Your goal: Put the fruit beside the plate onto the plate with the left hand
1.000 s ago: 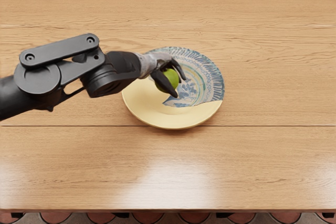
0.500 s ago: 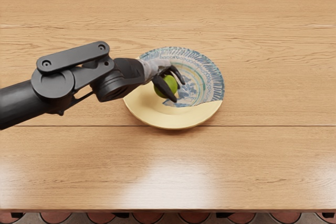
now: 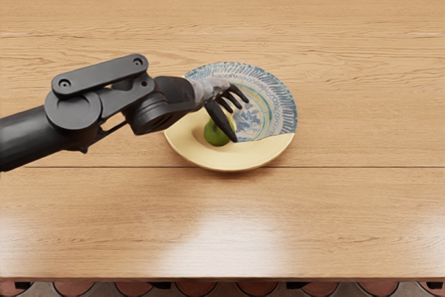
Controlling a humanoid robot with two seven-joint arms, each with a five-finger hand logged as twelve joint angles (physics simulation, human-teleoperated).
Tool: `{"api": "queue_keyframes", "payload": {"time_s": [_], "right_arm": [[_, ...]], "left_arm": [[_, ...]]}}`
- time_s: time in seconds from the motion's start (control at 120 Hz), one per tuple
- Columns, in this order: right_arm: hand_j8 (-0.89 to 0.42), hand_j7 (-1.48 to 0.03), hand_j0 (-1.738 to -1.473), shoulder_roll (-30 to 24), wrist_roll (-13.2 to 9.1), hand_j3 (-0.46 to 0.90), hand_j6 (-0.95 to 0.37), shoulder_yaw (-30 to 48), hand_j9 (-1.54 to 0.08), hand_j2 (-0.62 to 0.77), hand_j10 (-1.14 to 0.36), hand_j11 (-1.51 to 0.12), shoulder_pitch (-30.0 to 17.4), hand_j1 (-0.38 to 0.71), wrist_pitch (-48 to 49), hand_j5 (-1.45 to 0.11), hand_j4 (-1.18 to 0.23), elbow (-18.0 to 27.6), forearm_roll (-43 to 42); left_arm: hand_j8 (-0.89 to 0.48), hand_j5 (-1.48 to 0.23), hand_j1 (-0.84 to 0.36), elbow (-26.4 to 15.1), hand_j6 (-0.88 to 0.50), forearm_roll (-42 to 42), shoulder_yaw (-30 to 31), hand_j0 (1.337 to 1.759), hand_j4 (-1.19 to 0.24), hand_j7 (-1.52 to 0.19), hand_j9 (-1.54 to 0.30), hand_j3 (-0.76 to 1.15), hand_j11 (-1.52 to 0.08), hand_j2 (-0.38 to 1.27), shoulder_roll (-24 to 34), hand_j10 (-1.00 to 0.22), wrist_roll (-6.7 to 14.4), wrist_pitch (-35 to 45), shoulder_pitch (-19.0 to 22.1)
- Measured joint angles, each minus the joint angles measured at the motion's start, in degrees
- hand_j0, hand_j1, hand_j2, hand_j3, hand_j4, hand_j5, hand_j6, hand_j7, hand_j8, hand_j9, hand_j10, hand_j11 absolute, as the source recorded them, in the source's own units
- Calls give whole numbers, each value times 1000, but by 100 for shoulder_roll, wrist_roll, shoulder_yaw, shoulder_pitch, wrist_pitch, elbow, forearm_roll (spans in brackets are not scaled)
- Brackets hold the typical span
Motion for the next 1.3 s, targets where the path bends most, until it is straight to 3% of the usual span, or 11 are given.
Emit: {"api": "queue_keyframes", "payload": {"time_s": [0.208, 0.442, 0.583, 0.692, 0.817, 0.933, 1.117, 1.3], "right_arm": [[-39, -50, -1658, 0, 0, 0, -39, 0, -50, -7, -39, -50, -1, -303, 0, -50, -39, -1, 0], [-39, -50, -1658, 0, 0, 0, -39, 0, -50, -8, -39, -50, 1, -303, 0, -50, -39, 0, 0], [-39, -50, -1658, 0, 0, 0, -39, 0, -50, -7, -39, -50, 0, -303, 0, -50, -39, -1, 0], [-39, -50, -1658, 0, 0, 0, -39, 0, -50, -8, -39, -50, 1, -303, 0, -50, -39, -1, 0], [-39, -50, -1658, 0, 0, 0, -39, 0, -50, -8, -39, -50, -1, -303, 0, -50, -39, 1, 0], [-39, -50, -1658, 0, 0, 0, -39, 0, -50, -8, -39, -50, 0, -303, 0, -50, -39, 1, 0], [-39, -50, -1658, 0, 0, 0, -39, 0, -50, -8, -39, -50, 1, -303, 0, -50, -39, -2, 0], [-39, -50, -1658, 0, 0, 0, -39, 0, -50, -8, -39, -50, -1, -303, 0, -50, -39, -2, 0]], "left_arm": [[-283, -374, 8, -301, -287, -24, -222, 1658, -288, -374, -374, 0, -374, 58, 281, -285, 0, 2, -8], [-269, -351, 27, -1325, -271, -35, -965, 1658, -271, -351, -351, 0, -351, 55, 1365, -270, 0, -82, 417], [-267, -347, 30, -1645, -267, -51, -2360, 1658, -267, -347, -347, 0, -347, 54, 1442, -267, 0, -1288, 1701], [-266, -346, 31, -1685, -267, -435, -3618, 1658, -267, -346, -346, 0, -346, 54, 1510, -266, 0, -2616, 2272], [-268, -348, 29, -1435, -268, -953, -4774, 1658, -268, -348, -348, 0, -348, 54, 1609, -268, 0, -3371, 2742], [-270, -351, 26, -998, -270, -1507, -5431, 1658, -270, -351, -351, 0, -351, 55, 1617, -270, 0, -3591, 2996], [-273, -355, 22, -479, -273, -2303, -5876, 1658, -273, -355, -355, 0, -355, 55, 1610, -273, 0, -3679, 3256], [-273, -356, 21, -98, -273, -2554, -5933, 1658, -274, -356, -356, 0, -356, 55, 1597, -273, 0, -3694, 3605]]}}
